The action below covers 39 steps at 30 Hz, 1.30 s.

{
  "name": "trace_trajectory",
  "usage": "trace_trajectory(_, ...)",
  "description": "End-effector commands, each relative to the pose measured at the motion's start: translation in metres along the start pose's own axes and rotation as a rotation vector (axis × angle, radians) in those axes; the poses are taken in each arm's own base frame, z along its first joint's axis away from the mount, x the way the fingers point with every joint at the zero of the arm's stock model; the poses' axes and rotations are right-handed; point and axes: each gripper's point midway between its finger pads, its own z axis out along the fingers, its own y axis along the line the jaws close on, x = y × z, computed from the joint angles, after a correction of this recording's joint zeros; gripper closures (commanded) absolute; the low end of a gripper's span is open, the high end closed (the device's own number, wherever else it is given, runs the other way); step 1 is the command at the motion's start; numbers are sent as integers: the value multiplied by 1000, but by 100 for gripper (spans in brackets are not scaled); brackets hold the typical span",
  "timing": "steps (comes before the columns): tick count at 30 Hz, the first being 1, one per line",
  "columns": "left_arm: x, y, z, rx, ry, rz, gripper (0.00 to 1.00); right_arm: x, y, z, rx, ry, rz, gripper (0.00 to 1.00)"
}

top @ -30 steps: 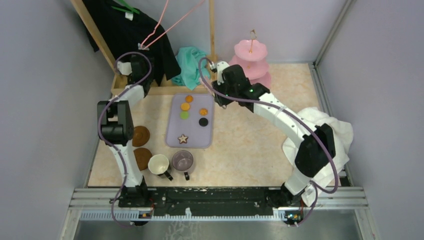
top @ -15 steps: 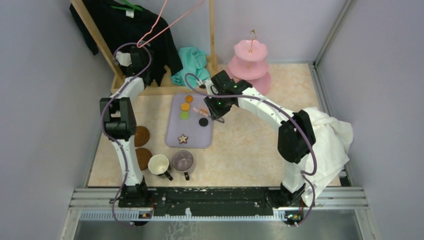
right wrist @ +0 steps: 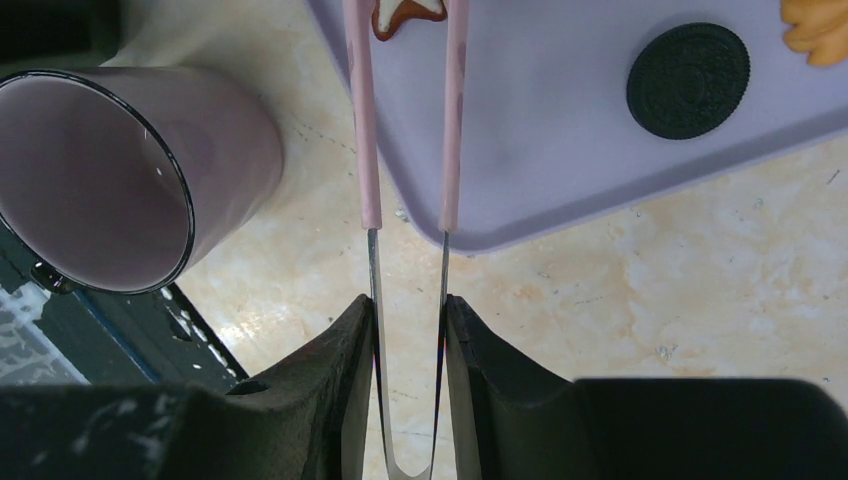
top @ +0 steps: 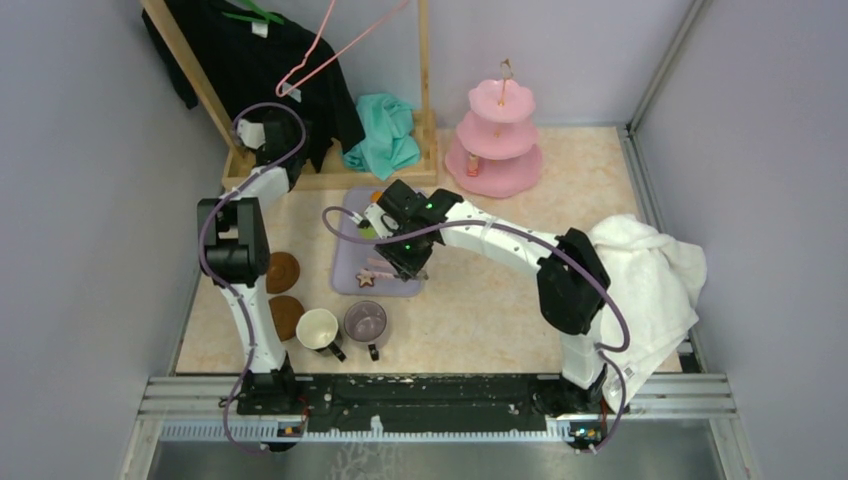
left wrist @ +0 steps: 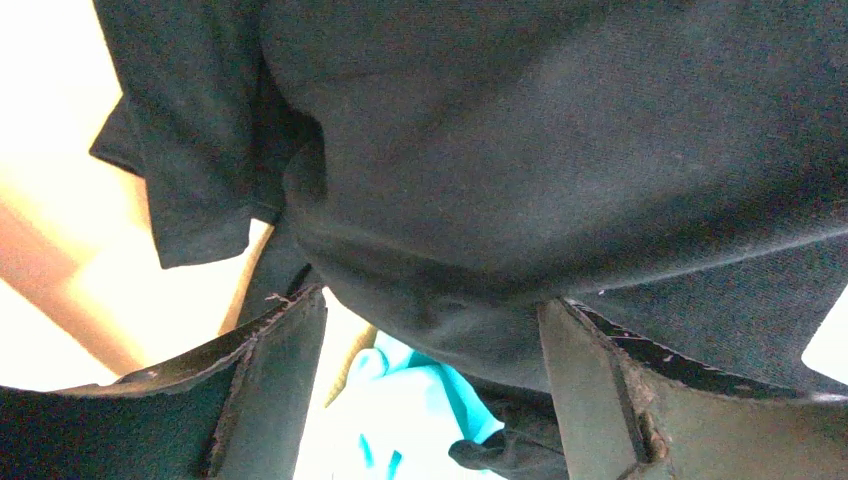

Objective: Serve the afternoon tea
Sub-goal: Pick up the desert from the tray.

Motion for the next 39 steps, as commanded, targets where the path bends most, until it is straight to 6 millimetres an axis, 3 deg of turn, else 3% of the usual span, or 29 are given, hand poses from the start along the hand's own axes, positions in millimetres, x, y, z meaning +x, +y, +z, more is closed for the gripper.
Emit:
trace_trajectory(1,-15,-22,-19,57,-8,-23,18,-16,16,-7,-2,-40,-82,71)
trace_trajectory(11,-15,-17,-22,23,0,-38,18,-13,35,9,-57,-17,-157,74)
trace_trajectory(26,-13,-18,-18,16,6,-32,18,-3,29,32,-71,28,-151,79)
trace_trajectory(30,-14,-22,-16,25,6,-26,18,-9,22,28,-81,-14,-107,81)
trace_trajectory(39,-13,-25,-13,26,10,-15,19,-24,30,13,-151,-86,-131,85)
